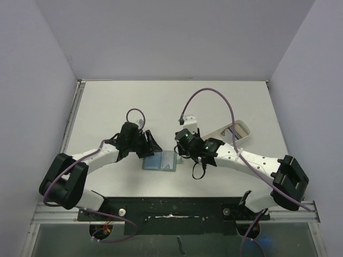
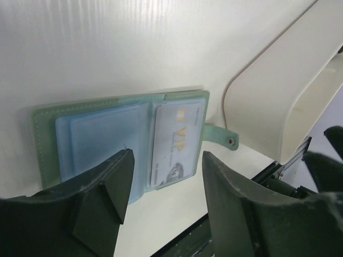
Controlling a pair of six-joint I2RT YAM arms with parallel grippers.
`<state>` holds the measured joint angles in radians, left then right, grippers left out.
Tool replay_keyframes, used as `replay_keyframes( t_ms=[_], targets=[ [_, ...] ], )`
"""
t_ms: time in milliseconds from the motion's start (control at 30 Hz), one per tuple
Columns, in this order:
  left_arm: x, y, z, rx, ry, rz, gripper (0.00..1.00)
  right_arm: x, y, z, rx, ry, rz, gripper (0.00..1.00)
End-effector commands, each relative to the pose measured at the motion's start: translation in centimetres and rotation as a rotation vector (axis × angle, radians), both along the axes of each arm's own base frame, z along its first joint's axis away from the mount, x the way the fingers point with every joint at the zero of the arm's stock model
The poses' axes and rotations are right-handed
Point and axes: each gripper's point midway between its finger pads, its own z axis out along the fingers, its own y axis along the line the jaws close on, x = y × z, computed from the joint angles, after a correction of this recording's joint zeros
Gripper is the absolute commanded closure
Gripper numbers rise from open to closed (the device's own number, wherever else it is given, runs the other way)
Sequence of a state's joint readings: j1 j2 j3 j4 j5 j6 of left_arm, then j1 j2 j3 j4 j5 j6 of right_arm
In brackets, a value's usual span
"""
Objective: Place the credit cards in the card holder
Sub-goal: Insert the credit card into the card holder, then pick up the credit card from the storage box.
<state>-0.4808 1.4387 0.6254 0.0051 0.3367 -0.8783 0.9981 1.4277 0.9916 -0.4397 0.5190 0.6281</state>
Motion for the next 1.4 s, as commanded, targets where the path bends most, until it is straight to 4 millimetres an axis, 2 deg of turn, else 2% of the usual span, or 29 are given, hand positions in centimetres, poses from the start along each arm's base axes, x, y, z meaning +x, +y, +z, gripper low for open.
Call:
replay_keyframes(
  t_ms=[0, 67, 100, 233, 300, 333, 433, 567, 700, 800, 967, 1133, 1233, 1367],
  targets=[
    [2.2, -0.5, 4.5, -0.003, -0.137, -0.075, 0.44, 1.9, -5.4, 1.8, -0.077, -0.023, -0.084, 0.53],
    [2.4, -0.4, 5.6, 0.017, -0.159, -0.102, 0.33, 2.5, -8.2, 2.4, -0.118, -0.027, -0.135, 0.52],
    [2.4, -0.3, 6.0, 0.028, -0.169, -0.115, 0.31, 2.9, -9.4, 2.9, -0.125, -0.036, -0.159, 0.51],
    [2.0, 0.2, 7.6, 0.063, -0.204, -0.157, 0.28, 4.4, -15.0, 2.8, -0.196, -0.028, -0.259, 0.52],
    [1.6, 0.4, 8.3, 0.068, -0.213, -0.185, 0.27, 5.0, -17.4, 2.1, -0.222, 0.001, -0.282, 0.6],
    [1.2, 0.5, 8.4, 0.075, -0.216, -0.205, 0.27, 5.3, -18.4, 1.8, -0.235, 0.012, -0.297, 0.6],
    [0.4, 0.8, 9.0, 0.086, -0.236, -0.236, 0.26, 6.0, -21.4, 1.1, -0.284, 0.038, -0.348, 0.53],
    [-0.3, 1.5, 8.8, 0.113, -0.253, -0.27, 0.25, 6.6, -23.9, -0.3, -0.341, 0.081, -0.384, 0.47],
    [-0.9, 2.2, 7.8, 0.154, -0.256, -0.302, 0.25, 7.2, -25.1, -1.8, -0.378, 0.121, -0.366, 0.32],
    [-0.8, 3.0, 7.2, 0.186, -0.272, -0.293, 0.25, 7.9, -25.4, -2.3, -0.382, 0.134, -0.358, 0.25],
    [-0.3, 3.6, 7.9, 0.193, -0.34, -0.273, 0.25, 8.8, -25.5, -3.0, -0.417, 0.151, -0.341, 0.23],
    [0.8, 5.3, 8.6, 0.194, -0.372, -0.22, 0.25, 9.4, -25.5, -3.3, -0.437, 0.163, -0.339, 0.22],
    [1.2, 5.9, 8.8, 0.174, -0.376, -0.212, 0.25, 9.7, -25.6, -3.6, -0.451, 0.163, -0.339, 0.16],
    [1.3, 6.0, 8.9, 0.14, -0.371, -0.214, 0.25, 10.1, -25.2, -4.1, -0.463, 0.171, -0.318, 0.16]
  ],
)
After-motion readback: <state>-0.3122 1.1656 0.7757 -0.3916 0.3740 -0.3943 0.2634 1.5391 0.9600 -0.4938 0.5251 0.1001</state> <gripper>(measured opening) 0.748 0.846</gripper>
